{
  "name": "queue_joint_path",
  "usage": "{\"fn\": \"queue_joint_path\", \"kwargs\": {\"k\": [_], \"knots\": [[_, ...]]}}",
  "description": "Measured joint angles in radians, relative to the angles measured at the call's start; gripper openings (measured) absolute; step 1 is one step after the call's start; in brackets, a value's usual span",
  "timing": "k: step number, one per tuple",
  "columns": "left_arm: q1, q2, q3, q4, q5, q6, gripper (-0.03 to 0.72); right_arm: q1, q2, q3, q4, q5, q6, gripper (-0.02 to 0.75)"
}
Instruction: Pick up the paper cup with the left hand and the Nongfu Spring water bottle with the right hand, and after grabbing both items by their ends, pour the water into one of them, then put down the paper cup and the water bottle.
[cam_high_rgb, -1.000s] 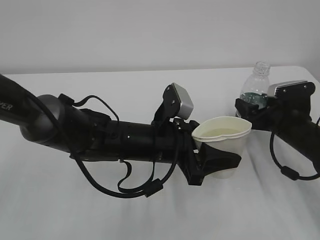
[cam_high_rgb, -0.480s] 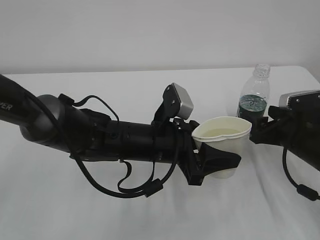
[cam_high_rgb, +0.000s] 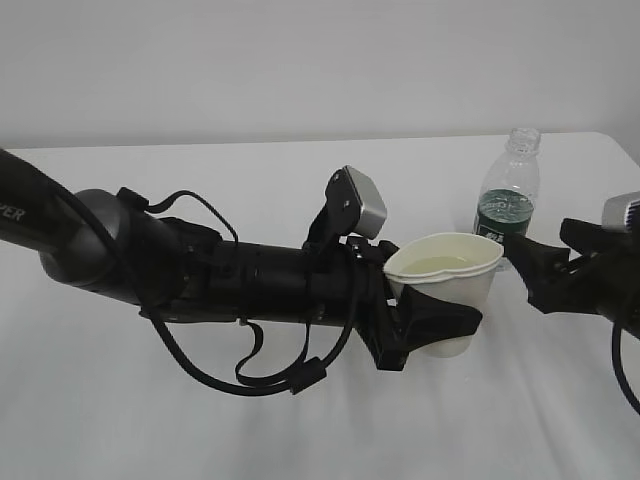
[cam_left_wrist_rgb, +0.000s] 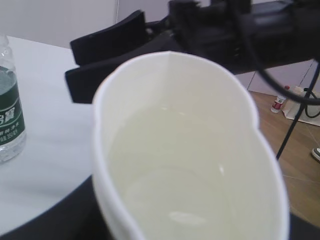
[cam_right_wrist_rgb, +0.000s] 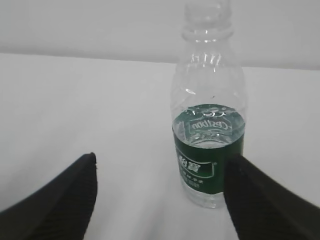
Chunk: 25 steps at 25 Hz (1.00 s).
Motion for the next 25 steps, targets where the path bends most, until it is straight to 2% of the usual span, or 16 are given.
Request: {"fn": "queue_joint_path", "kwargs": {"k": [7, 25], "knots": [[0.000, 0.000, 0.000, 0.000, 0.000, 0.000, 0.393, 0.000, -0.165, 0.096, -0.007, 0.000, 0.126, 0.596], [0.008, -0.008, 0.000, -0.024, 0.008, 0.000, 0.393, 0.000, -0.412, 0.238, -0.013, 0.032, 0.059, 0.594]]}}
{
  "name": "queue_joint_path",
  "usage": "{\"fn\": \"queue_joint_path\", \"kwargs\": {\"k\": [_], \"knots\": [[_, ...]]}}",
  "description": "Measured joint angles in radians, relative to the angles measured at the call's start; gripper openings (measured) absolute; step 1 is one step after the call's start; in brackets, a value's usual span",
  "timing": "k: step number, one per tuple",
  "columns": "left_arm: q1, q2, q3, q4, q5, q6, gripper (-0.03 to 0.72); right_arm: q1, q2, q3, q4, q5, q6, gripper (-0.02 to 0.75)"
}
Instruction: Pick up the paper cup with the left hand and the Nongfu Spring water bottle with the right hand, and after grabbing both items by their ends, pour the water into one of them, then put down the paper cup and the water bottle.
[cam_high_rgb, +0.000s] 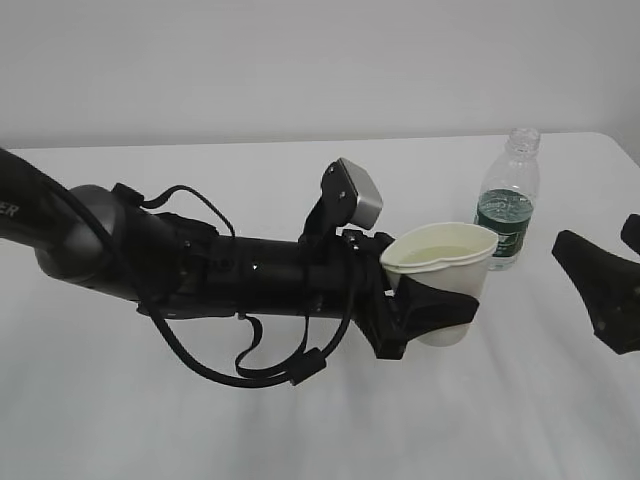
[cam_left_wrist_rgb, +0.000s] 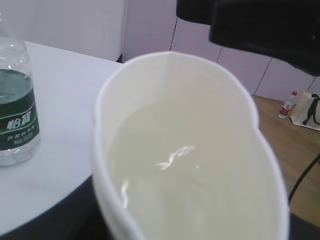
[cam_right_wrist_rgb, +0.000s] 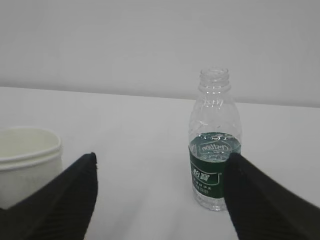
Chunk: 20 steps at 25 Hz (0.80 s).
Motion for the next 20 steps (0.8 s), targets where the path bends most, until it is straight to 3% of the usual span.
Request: {"fn": "queue_joint_path", "kwargs": {"k": [10, 17, 20], "knots": [[0.125, 0.000, 0.009, 0.044, 0.000, 0.000, 0.393, 0.000, 0.000, 0.002, 0.000, 0.028, -0.002, 0.594], [0.227, -0.001, 0.105, 0.048, -0.063, 0.002, 0.393, 0.000, -0.002, 0.002, 0.000, 0.028, -0.002, 0.594], [0.257, -0.003, 0.138, 0.038, -0.119, 0.056, 0.393, 0.000, -0.002, 0.002, 0.000, 0.028, -0.002, 0.594]]}}
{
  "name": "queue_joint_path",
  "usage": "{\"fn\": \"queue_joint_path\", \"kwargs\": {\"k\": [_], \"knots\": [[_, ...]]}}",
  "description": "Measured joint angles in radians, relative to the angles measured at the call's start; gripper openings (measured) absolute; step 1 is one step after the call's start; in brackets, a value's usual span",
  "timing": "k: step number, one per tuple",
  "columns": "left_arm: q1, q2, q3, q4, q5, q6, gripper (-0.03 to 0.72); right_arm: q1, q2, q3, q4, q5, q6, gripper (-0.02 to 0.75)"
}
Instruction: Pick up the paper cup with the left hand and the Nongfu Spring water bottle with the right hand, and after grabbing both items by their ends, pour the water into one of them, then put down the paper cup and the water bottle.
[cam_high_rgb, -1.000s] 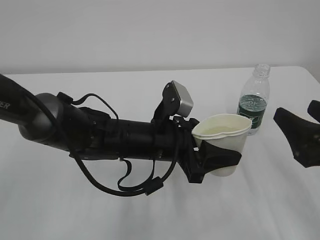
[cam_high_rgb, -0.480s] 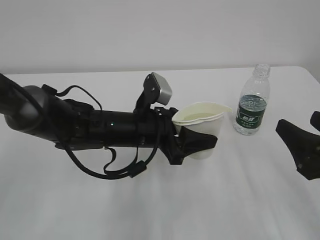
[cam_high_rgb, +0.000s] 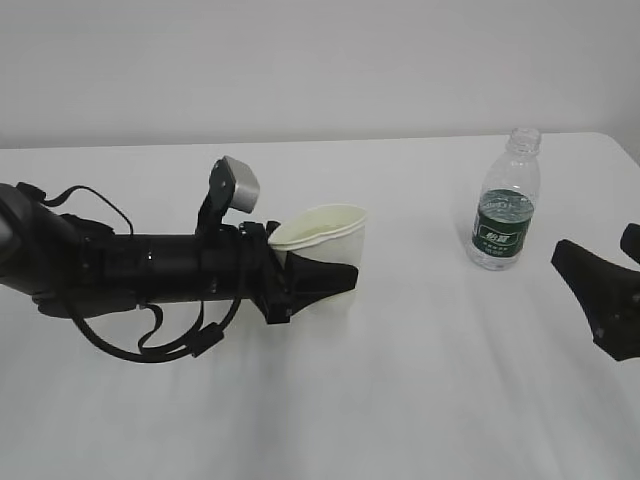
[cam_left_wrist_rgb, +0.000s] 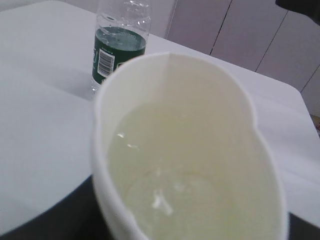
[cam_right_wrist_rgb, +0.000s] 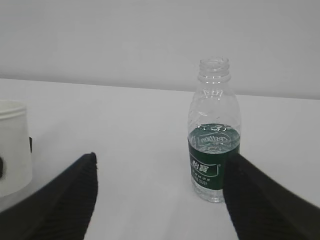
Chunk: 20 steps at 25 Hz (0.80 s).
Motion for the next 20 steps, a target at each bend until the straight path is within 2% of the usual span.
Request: {"fn": "queue_joint_path", "kwargs": {"k": [10, 16, 20], "knots": [[0.022, -0.004, 0.135, -0.139, -0.029, 0.172, 0.393, 0.000, 0.000, 0.000, -0.008, 0.000, -0.010, 0.594], [0.022, -0.007, 0.226, -0.329, -0.029, 0.272, 0.393, 0.000, 0.000, 0.000, -0.008, 0.000, -0.012, 0.594], [0.022, -0.028, 0.255, -0.419, -0.029, 0.345, 0.393, 0.000, 0.000, 0.000, -0.008, 0.000, -0.014, 0.594]]}}
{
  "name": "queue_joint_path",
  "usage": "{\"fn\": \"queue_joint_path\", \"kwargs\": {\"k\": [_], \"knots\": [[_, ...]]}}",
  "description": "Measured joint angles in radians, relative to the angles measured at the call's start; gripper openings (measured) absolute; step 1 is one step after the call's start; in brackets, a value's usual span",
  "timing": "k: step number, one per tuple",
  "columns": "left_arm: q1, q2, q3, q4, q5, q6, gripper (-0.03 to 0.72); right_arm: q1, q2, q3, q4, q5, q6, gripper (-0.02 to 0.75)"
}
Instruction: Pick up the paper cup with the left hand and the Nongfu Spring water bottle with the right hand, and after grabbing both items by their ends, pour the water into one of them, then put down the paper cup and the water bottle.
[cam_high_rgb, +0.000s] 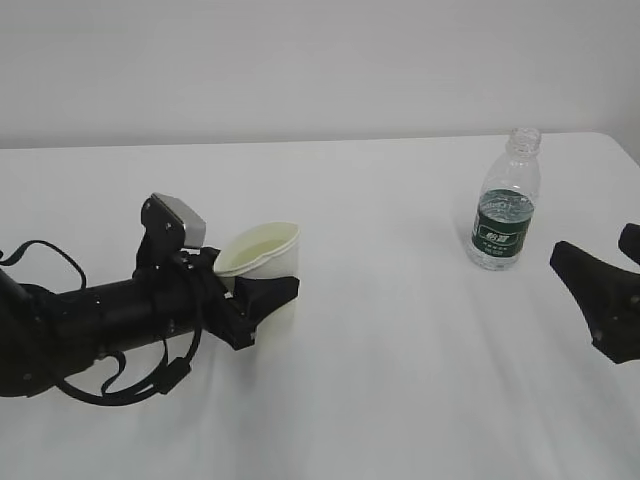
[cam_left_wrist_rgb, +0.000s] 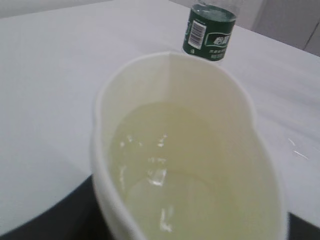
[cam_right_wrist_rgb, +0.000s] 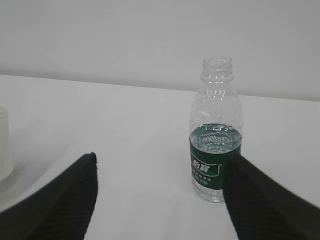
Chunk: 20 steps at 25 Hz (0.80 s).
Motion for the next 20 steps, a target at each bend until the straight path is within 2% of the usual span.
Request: {"fn": "queue_joint_path", "kwargs": {"k": [4, 10, 20], "knots": [[0.000, -0.038, 0.013, -0.091, 0.000, 0.065, 0.393, 0.000, 0.000, 0.000, -0.004, 0.013, -0.002, 0.594], [0.000, -0.075, 0.051, -0.294, 0.000, 0.121, 0.393, 0.000, 0.000, 0.000, -0.036, 0.018, -0.002, 0.594], [0.002, -0.081, 0.097, -0.564, 0.000, 0.231, 0.393, 0.000, 0.000, 0.000, -0.043, 0.018, -0.002, 0.594]]}}
